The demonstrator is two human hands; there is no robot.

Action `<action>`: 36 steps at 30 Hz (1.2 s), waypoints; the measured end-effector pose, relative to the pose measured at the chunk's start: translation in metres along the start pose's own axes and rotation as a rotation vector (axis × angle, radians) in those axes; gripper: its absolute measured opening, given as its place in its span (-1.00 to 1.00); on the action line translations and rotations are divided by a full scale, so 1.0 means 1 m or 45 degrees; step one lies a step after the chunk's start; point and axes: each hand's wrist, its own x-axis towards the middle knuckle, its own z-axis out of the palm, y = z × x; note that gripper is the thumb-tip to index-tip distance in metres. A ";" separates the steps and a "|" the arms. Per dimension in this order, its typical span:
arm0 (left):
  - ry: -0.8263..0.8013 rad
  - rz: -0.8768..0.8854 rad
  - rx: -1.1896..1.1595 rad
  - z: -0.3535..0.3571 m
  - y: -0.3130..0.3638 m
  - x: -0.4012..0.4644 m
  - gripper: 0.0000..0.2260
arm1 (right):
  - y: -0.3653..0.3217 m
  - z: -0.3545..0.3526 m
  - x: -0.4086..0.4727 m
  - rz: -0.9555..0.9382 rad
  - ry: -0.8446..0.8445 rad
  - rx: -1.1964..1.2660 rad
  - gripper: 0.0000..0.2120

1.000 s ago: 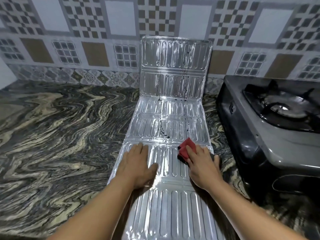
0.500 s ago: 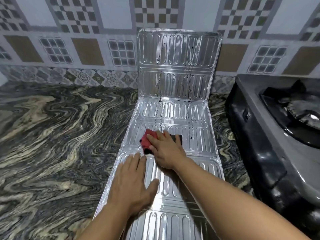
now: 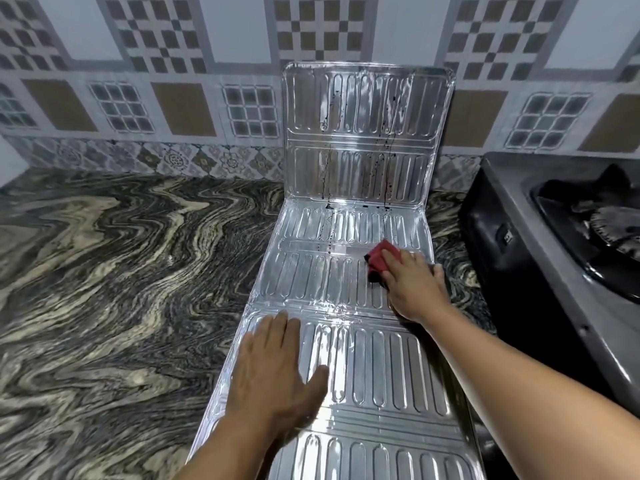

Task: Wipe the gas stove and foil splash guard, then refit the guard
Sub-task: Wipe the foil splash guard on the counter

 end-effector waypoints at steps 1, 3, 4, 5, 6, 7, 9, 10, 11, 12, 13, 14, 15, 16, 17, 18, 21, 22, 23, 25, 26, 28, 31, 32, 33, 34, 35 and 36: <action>0.012 0.000 0.000 -0.002 0.002 0.003 -0.22 | 0.001 0.000 -0.001 0.015 -0.001 0.003 -0.52; 0.050 -0.003 -0.034 -0.007 0.007 0.012 -0.23 | 0.001 0.000 -0.001 0.022 -0.008 0.007 -0.52; 0.063 -0.003 -0.059 -0.009 0.007 0.019 -0.23 | 0.001 0.001 -0.001 0.018 -0.005 0.006 -0.52; 0.068 0.001 -0.076 -0.010 0.007 0.027 -0.22 | 0.001 0.001 -0.001 0.013 0.000 0.005 -0.53; 0.068 0.010 -0.076 -0.011 0.006 0.036 -0.22 | 0.002 0.001 0.000 0.009 0.005 0.004 -0.53; 0.064 0.020 -0.062 -0.012 0.004 0.045 -0.21 | 0.003 0.002 0.000 0.008 0.005 0.006 -0.53; 0.050 0.022 -0.026 -0.012 -0.001 0.061 -0.21 | 0.004 0.004 0.002 0.006 0.007 0.003 -0.52; 0.042 0.015 -0.017 -0.011 -0.004 0.067 -0.21 | 0.004 0.004 0.002 0.006 0.013 -0.003 -0.52; 0.040 0.009 -0.014 -0.009 -0.006 0.070 -0.21 | 0.004 0.005 0.001 0.007 0.019 -0.006 -0.53; 0.049 0.006 -0.012 -0.007 -0.007 0.072 -0.21 | 0.003 0.006 0.001 0.009 0.025 -0.006 -0.53; 0.065 0.006 -0.013 -0.006 -0.007 0.072 -0.21 | 0.001 0.006 -0.001 0.009 0.031 -0.006 -0.53; 0.083 0.007 -0.016 -0.004 -0.007 0.072 -0.22 | -0.002 0.007 -0.002 0.000 0.030 -0.002 -0.53; 0.099 0.007 -0.019 -0.003 -0.007 0.071 -0.23 | -0.009 0.007 -0.004 -0.025 0.023 0.008 -0.53; 0.114 0.006 -0.024 -0.002 -0.006 0.070 -0.24 | -0.018 0.007 -0.006 -0.062 0.010 0.021 -0.52; 0.125 0.003 -0.030 -0.001 -0.005 0.070 -0.24 | -0.029 0.007 -0.006 -0.103 -0.007 0.038 -0.52; 0.129 -0.002 -0.037 -0.001 -0.005 0.069 -0.24 | -0.042 0.007 -0.005 -0.142 -0.025 0.053 -0.52; 0.123 -0.020 -0.046 -0.002 -0.004 0.069 -0.24 | -0.081 0.009 0.008 -0.260 -0.068 0.083 -0.53; 0.116 -0.022 -0.051 -0.002 -0.004 0.069 -0.24 | -0.093 0.010 0.014 -0.296 -0.090 0.099 -0.53; 0.114 -0.021 -0.060 -0.002 -0.004 0.069 -0.23 | -0.105 0.011 0.021 -0.331 -0.115 0.115 -0.53; 0.131 -0.008 -0.081 -0.001 -0.003 0.070 -0.23 | -0.128 0.013 0.036 -0.403 -0.187 0.129 -0.51; 0.140 0.000 -0.083 0.000 -0.003 0.070 -0.25 | -0.141 0.013 0.043 -0.437 -0.233 0.134 -0.50; 0.146 0.017 -0.082 0.000 -0.005 0.070 -0.26 | -0.164 0.014 0.054 -0.479 -0.306 0.145 -0.50; 0.131 0.026 -0.091 -0.001 -0.007 0.071 -0.25 | -0.180 0.017 0.065 -0.472 -0.306 0.106 -0.50; 0.130 0.016 -0.082 -0.003 -0.006 0.071 -0.25 | -0.178 0.018 0.067 -0.453 -0.270 0.084 -0.50; 0.123 0.003 -0.068 -0.004 -0.005 0.071 -0.25 | -0.174 0.019 0.070 -0.430 -0.229 0.061 -0.49; 0.111 -0.012 -0.058 -0.005 -0.004 0.071 -0.24 | -0.166 0.019 0.072 -0.405 -0.194 0.033 -0.47; 0.096 -0.027 -0.057 -0.005 -0.003 0.070 -0.23 | -0.157 0.018 0.075 -0.379 -0.168 -0.003 -0.43; 0.084 -0.038 -0.057 -0.005 -0.001 0.070 -0.21 | -0.146 0.017 0.077 -0.349 -0.151 -0.033 -0.40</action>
